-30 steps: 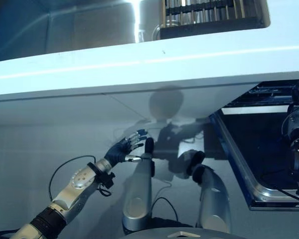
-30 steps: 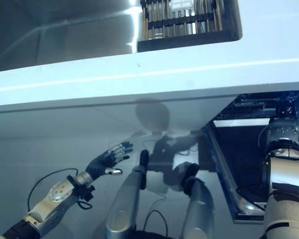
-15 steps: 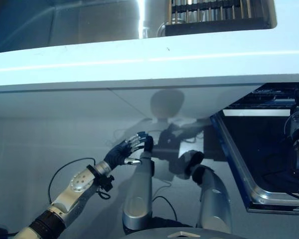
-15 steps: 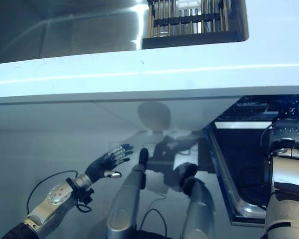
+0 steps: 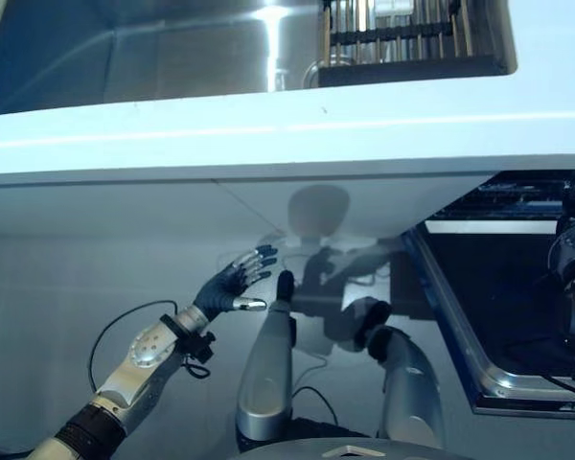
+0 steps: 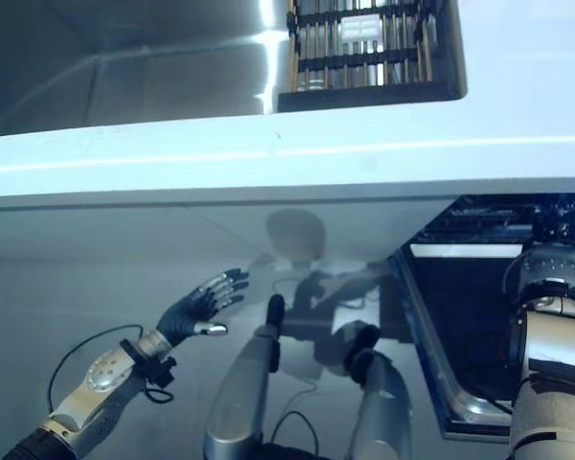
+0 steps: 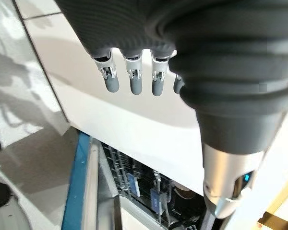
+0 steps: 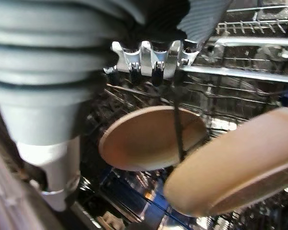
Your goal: Pick up plates and place into dishwasher.
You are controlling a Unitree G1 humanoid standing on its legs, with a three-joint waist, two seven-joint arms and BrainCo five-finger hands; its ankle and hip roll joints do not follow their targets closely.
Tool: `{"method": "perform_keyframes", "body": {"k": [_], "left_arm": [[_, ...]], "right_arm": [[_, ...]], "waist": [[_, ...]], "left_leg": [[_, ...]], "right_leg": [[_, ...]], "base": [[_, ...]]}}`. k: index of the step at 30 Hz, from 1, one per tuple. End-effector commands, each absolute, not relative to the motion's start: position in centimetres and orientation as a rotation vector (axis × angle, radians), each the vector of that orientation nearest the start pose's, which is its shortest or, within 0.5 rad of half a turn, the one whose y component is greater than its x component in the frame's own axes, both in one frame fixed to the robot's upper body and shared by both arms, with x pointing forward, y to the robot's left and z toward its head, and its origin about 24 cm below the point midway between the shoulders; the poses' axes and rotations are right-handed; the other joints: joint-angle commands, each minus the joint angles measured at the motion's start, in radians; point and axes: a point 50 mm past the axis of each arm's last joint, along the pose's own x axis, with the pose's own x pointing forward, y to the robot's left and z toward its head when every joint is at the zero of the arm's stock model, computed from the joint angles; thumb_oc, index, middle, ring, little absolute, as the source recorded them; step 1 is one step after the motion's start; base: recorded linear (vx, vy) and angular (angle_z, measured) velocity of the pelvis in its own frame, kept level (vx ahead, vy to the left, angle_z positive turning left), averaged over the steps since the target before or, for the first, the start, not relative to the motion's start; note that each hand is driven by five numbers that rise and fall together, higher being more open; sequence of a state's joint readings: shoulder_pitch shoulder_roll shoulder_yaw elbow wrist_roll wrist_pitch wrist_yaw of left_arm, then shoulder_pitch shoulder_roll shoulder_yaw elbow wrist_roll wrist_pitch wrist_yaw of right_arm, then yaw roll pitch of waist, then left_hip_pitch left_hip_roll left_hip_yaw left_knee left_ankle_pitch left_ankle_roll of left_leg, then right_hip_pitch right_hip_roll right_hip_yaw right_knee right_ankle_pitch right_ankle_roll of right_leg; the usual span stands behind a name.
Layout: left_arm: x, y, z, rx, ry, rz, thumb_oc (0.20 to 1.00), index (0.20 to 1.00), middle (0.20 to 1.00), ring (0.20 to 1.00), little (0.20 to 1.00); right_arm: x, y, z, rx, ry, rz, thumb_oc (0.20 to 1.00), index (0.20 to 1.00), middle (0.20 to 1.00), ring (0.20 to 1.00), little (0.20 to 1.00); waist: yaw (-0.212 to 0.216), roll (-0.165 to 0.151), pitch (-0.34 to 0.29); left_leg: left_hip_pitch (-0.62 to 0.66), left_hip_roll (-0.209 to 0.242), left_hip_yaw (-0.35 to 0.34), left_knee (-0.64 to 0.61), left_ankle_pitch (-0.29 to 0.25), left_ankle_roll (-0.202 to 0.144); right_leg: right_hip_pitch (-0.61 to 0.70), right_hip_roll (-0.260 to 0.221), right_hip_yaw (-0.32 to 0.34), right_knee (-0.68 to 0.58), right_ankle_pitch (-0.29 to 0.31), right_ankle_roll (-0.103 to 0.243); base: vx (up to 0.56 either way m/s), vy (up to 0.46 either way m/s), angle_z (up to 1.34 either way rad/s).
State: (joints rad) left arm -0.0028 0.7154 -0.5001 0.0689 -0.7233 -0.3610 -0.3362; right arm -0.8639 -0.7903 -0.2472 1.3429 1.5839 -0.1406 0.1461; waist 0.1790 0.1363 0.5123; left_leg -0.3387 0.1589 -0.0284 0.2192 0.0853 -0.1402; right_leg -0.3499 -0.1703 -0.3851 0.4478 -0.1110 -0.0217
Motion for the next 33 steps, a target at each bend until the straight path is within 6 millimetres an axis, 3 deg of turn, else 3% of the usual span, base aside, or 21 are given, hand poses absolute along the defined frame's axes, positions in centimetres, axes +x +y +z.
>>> {"method": "perform_keyframes", "body": {"k": [1, 12, 20, 26, 33], "left_arm": [[20.9, 18.6, 3.4, -0.089, -0.015, -0.639, 1.000, 1.000, 1.000, 1.000, 1.000], [19.2, 19.7, 0.5, -0.118, 0.076, -0.583, 1.000, 1.000, 1.000, 1.000, 1.000], [18.0, 20.4, -1.2, -0.106, 0.140, -0.543, 1.000, 1.000, 1.000, 1.000, 1.000], [17.7, 20.0, -1.9, -0.101, 0.149, -0.542, 1.000, 1.000, 1.000, 1.000, 1.000], [17.6, 19.0, -2.8, -0.128, 0.177, -0.519, 1.000, 1.000, 1.000, 1.000, 1.000]], "right_arm": [[30.2, -41.7, 13.6, 1.174, -0.556, -0.605, 1.000, 1.000, 1.000, 1.000, 1.000], [26.6, -40.3, 6.9, 1.264, -0.584, -0.539, 1.000, 1.000, 1.000, 1.000, 1.000], [23.8, -39.6, 2.4, 1.182, -0.388, -0.664, 1.000, 1.000, 1.000, 1.000, 1.000], [23.6, -38.9, 1.8, 0.987, -0.295, -0.711, 1.000, 1.000, 1.000, 1.000, 1.000], [23.8, -38.5, 3.8, 0.577, -0.169, -0.651, 1.000, 1.000, 1.000, 1.000, 1.000]], "waist": [[0.008, -0.072, -0.109], [-0.031, -0.130, -0.219], [-0.049, -0.182, -0.294], [-0.078, -0.199, -0.323], [-0.150, -0.202, -0.349]], "left_leg": [[-0.039, -0.008, 0.059, 0.068, -0.093, 0.058], [0.098, -0.033, 0.104, 0.033, -0.141, 0.086], [0.194, -0.049, 0.137, -0.001, -0.179, 0.105], [0.250, -0.053, 0.169, -0.023, -0.196, 0.120], [0.310, -0.059, 0.214, -0.033, -0.217, 0.139]], "right_leg": [[0.070, 0.015, 0.062, -0.080, 0.019, 0.069], [0.219, 0.003, 0.105, -0.207, 0.057, 0.122], [0.304, 0.003, 0.136, -0.288, 0.084, 0.160], [0.324, 0.008, 0.163, -0.300, 0.091, 0.170], [0.329, 0.013, 0.222, -0.310, 0.100, 0.171]], "base": [[0.06, 0.057, -0.12], [0.08, 0.077, -0.14], [0.09, 0.034, -0.13], [-0.01, 0.044, -0.17], [-0.04, 0.078, -0.23]]}}
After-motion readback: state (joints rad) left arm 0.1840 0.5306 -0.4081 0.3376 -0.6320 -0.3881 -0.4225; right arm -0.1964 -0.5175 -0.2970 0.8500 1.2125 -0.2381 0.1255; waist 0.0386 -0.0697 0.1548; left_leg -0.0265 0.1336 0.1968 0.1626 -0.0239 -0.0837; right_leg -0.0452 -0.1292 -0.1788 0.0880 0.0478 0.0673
